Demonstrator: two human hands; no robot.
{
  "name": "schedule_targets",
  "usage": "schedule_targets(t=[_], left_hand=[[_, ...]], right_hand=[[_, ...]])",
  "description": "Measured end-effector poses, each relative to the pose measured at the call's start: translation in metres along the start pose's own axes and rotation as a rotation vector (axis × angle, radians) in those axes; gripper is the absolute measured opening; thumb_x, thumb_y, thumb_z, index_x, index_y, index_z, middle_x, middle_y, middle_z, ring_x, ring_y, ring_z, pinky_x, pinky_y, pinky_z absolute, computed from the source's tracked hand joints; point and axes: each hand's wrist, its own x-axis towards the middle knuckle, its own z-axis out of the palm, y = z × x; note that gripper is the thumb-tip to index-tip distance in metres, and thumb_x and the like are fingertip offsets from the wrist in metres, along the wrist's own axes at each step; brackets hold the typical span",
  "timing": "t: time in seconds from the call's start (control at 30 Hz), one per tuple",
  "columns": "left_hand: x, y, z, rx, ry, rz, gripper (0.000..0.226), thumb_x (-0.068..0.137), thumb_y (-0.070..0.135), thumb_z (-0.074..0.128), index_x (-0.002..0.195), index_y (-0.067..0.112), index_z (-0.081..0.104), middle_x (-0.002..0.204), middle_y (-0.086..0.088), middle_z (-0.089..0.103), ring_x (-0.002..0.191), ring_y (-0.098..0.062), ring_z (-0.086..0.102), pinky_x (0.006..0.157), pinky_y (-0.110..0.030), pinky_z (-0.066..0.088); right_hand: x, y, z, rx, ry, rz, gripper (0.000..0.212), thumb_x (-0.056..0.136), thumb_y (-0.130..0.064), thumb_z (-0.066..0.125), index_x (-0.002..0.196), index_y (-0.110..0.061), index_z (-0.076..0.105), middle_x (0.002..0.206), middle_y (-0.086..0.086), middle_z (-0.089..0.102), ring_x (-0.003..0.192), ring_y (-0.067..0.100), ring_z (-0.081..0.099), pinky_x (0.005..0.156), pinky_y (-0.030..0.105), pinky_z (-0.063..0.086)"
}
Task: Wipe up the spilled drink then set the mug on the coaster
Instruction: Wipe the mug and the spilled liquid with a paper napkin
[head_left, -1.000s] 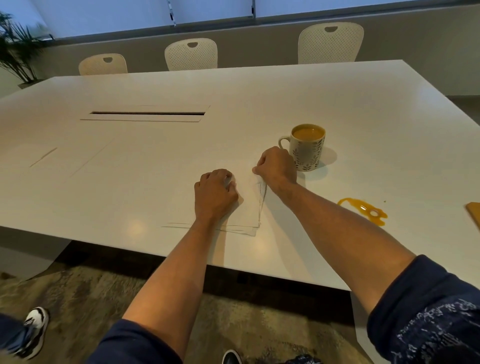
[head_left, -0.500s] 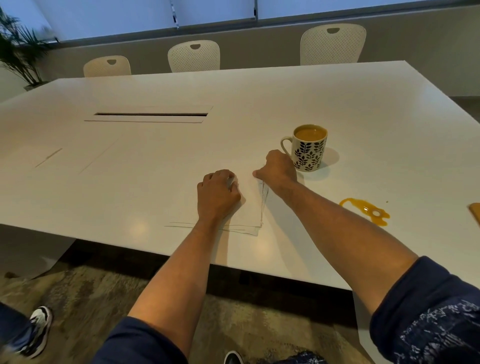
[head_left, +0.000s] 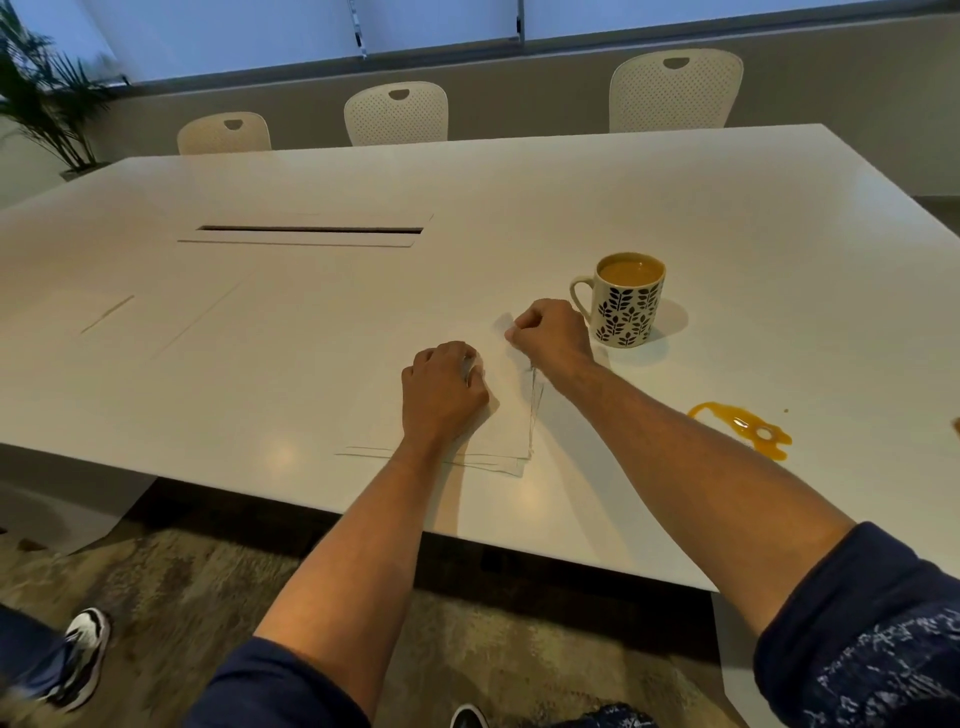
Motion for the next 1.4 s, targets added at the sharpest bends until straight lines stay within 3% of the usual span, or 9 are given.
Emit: schedule_targets(t=[0.13, 0.27, 0.53, 0.67, 0.8, 0.93, 1.03, 1.2, 1.4], left_hand=[[0.007, -0.005, -0.002, -0.019, -0.024, -0.003, 0.039, 0.091, 0.025, 0.058, 0.129, 0.017, 0.057, 0.132, -0.004, 0.063, 0.12, -0.029, 0.056, 0.099, -0.042, 0.041], [0.014, -0.008, -0.006, -0.044, -0.015, -0.044, 0.049, 0.094, 0.037, 0.058, 0.139, 0.02, 0.048, 0.14, -0.003, 0.056, 0.126, -0.028, 0.053, 0.104, -0.043, 0.039], [0.05, -0.009, -0.046, -0.081, -0.039, -0.019, 0.072, 0.087, 0.05, 0.067, 0.149, 0.032, 0.037, 0.154, 0.001, 0.044, 0.14, -0.028, 0.04, 0.112, -0.052, 0.027], [0.068, -0.006, -0.074, -0.114, -0.151, 0.003, 0.065, 0.083, 0.058, 0.065, 0.142, 0.039, 0.044, 0.136, 0.002, 0.061, 0.133, -0.028, 0.048, 0.111, -0.053, 0.025], [0.084, 0.007, -0.098, -0.096, -0.189, -0.032, 0.046, 0.078, 0.062, 0.062, 0.115, 0.034, 0.067, 0.115, 0.0, 0.068, 0.112, -0.027, 0.06, 0.109, -0.052, 0.036], [0.097, 0.02, -0.12, -0.119, -0.237, 0.069, 0.022, 0.086, 0.046, 0.071, 0.083, 0.024, 0.073, 0.089, 0.001, 0.071, 0.088, -0.021, 0.065, 0.081, -0.036, 0.049], [0.105, 0.035, -0.142, -0.204, -0.329, 0.149, 0.021, 0.09, 0.04, 0.072, 0.082, 0.021, 0.072, 0.084, 0.0, 0.07, 0.077, -0.014, 0.064, 0.073, -0.029, 0.05], [0.113, 0.071, -0.16, -0.363, -0.46, 0.275, 0.02, 0.089, 0.038, 0.067, 0.087, 0.019, 0.069, 0.084, -0.001, 0.065, 0.083, -0.015, 0.062, 0.082, -0.027, 0.053], [0.114, 0.118, -0.134, -0.642, -0.452, 0.303, 0.015, 0.096, 0.026, 0.065, 0.092, 0.011, 0.067, 0.086, -0.004, 0.067, 0.08, -0.018, 0.066, 0.077, -0.026, 0.055]], right_hand=[[-0.004, -0.004, 0.002, 0.13, -0.048, 0.025, 0.022, 0.094, -0.026, 0.069, 0.109, -0.021, 0.054, 0.111, 0.004, 0.068, 0.086, 0.014, 0.064, 0.073, 0.033, 0.058], [-0.01, -0.005, 0.005, 0.225, -0.154, 0.033, 0.057, 0.082, -0.02, 0.084, 0.131, -0.009, 0.058, 0.124, 0.012, 0.068, 0.108, 0.028, 0.068, 0.09, 0.048, 0.059], [-0.008, -0.01, 0.0, 0.499, -0.139, 0.026, 0.006, 0.088, -0.017, 0.077, 0.094, -0.017, 0.074, 0.09, -0.001, 0.076, 0.085, 0.019, 0.074, 0.073, 0.032, 0.06], [-0.007, -0.018, -0.008, 0.638, -0.221, 0.057, 0.023, 0.093, -0.024, 0.072, 0.114, -0.014, 0.071, 0.109, 0.005, 0.076, 0.098, 0.021, 0.073, 0.085, 0.037, 0.06], [-0.009, -0.027, -0.015, 0.746, -0.24, 0.055, 0.027, 0.098, -0.021, 0.067, 0.122, -0.009, 0.069, 0.117, 0.009, 0.074, 0.108, 0.028, 0.071, 0.097, 0.048, 0.055], [-0.011, -0.033, -0.023, 0.906, -0.264, 0.069, 0.029, 0.098, -0.016, 0.067, 0.124, -0.003, 0.068, 0.119, 0.014, 0.073, 0.11, 0.032, 0.07, 0.098, 0.048, 0.056], [-0.017, -0.041, -0.036, 1.022, -0.298, 0.055, 0.033, 0.09, -0.02, 0.076, 0.117, -0.001, 0.067, 0.117, 0.018, 0.072, 0.102, 0.031, 0.069, 0.091, 0.043, 0.058], [-0.032, -0.051, -0.063, 0.974, -0.499, -0.073, 0.055, 0.086, -0.038, 0.075, 0.132, -0.013, 0.059, 0.123, 0.022, 0.069, 0.109, 0.039, 0.069, 0.094, 0.057, 0.056], [-0.039, -0.05, -0.097, 1.042, -0.444, -0.17, 0.056, 0.083, -0.017, 0.074, 0.135, -0.013, 0.052, 0.116, 0.017, 0.068, 0.107, 0.038, 0.069, 0.093, 0.059, 0.056]])
